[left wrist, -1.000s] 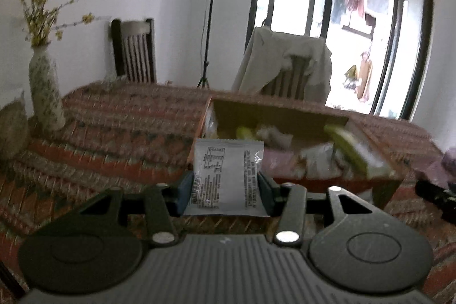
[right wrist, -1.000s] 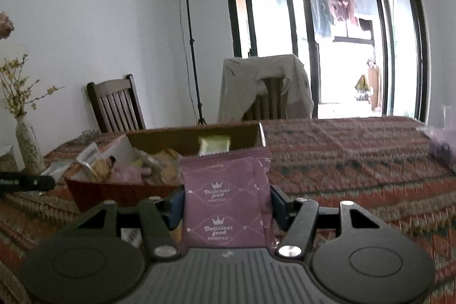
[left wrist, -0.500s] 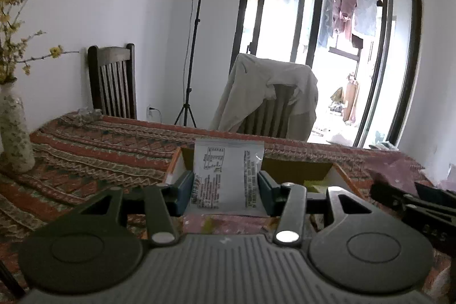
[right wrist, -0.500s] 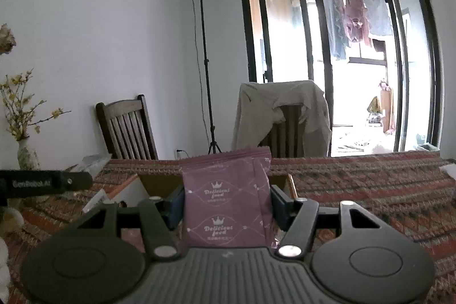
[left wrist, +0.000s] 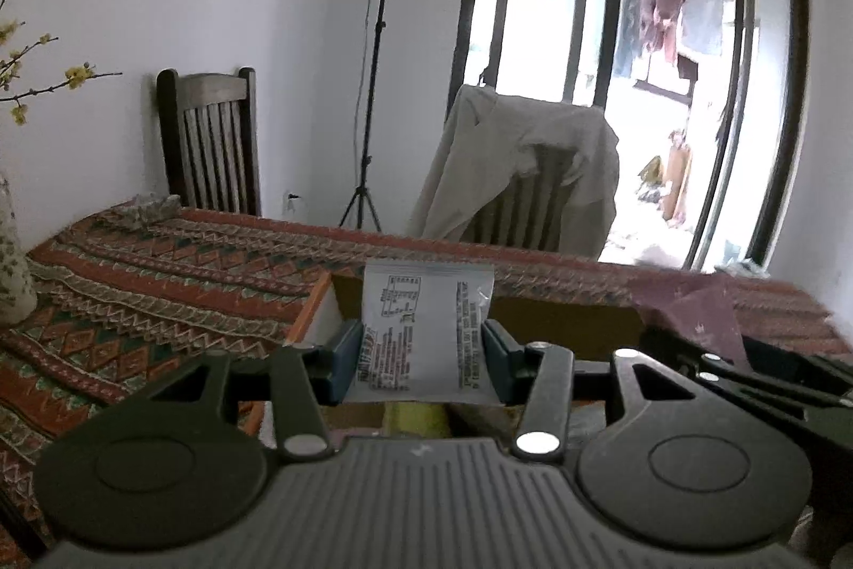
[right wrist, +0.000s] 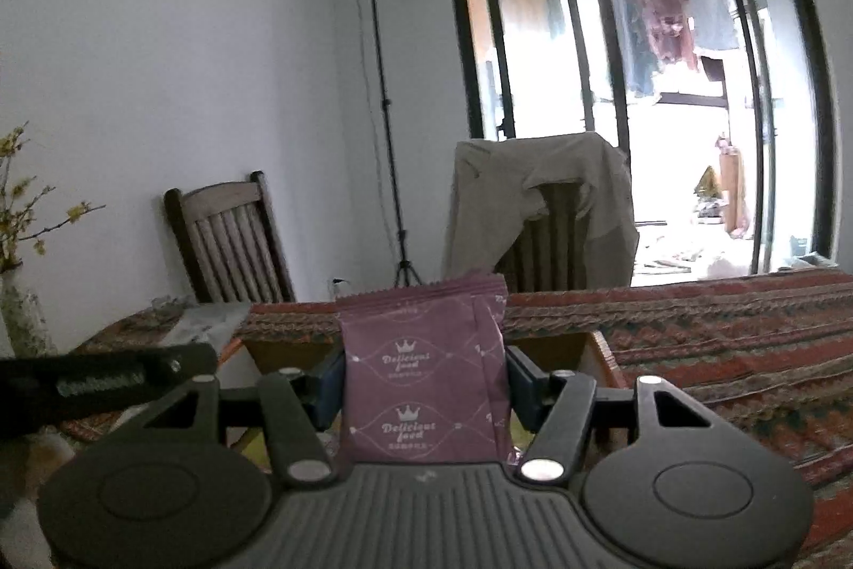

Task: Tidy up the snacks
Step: 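Carry both packets over the cardboard box and open both tools to drop them, then move both tools back from the box toward the remaining packets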

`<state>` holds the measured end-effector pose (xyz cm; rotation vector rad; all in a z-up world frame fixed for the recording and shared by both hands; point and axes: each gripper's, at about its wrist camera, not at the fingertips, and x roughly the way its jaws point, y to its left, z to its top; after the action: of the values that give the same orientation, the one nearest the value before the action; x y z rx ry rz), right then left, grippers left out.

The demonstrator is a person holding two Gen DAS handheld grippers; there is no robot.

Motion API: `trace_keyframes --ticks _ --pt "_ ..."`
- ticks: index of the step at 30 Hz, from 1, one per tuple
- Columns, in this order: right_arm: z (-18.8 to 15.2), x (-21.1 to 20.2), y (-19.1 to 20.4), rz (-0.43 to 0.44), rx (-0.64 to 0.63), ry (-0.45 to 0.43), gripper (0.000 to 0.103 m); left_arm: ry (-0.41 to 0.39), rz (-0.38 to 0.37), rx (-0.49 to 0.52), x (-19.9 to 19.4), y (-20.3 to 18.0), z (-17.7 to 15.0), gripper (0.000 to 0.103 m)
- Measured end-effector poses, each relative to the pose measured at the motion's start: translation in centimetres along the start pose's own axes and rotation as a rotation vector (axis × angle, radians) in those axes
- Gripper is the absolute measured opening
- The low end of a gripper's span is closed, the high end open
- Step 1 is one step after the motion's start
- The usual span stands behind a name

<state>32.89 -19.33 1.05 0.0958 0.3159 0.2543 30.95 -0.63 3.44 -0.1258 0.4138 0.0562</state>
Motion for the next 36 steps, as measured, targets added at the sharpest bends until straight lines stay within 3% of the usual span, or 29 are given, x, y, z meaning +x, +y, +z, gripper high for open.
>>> trace_keyframes --ticks 11,12,13,14,15,16,18,28,36 --pt "-1.1 1.1 -0.1 -0.025 -0.023 0.029 0.062 0.014 0.024 0.000 0.8 0.5 -1.1 0.052" --pt "-1.0 0.9 -0.2 -0.023 -0.020 0.025 0.068 0.007 0.023 -0.006 0.7 0.6 -1.2 0.056" --pt "-1.0 0.8 -0.3 -0.021 -0.013 0.019 0.074 0.000 0.020 -0.012 0.6 0.7 -1.1 0.067" --pt "-1.0 0.6 -0.5 -0.020 -0.006 0.011 0.088 -0.009 0.021 -0.021 0.4 0.8 -1.1 0.077" --pt "-1.0 0.3 -0.6 -0.022 -0.002 0.003 0.095 -0.027 0.029 -0.034 0.1 1.1 -1.1 0.096" --pt "-1.0 0.1 -0.7 -0.023 -0.001 -0.004 0.096 -0.050 0.039 -0.044 -0.3 1.2 -1.0 0.103" --pt "-0.9 -0.2 -1.0 -0.028 0.007 -0.010 0.103 -0.087 0.044 -0.059 -0.9 1.4 -0.9 0.103" --pt "-0.9 -0.5 -1.5 -0.063 0.022 -0.008 0.103 -0.067 0.058 -0.119 -1.1 2.0 -0.6 0.103" --pt "0.4 -2.0 -1.6 -0.068 0.029 -0.012 0.103 -0.076 0.020 -0.128 -2.8 1.4 0.6 0.103"
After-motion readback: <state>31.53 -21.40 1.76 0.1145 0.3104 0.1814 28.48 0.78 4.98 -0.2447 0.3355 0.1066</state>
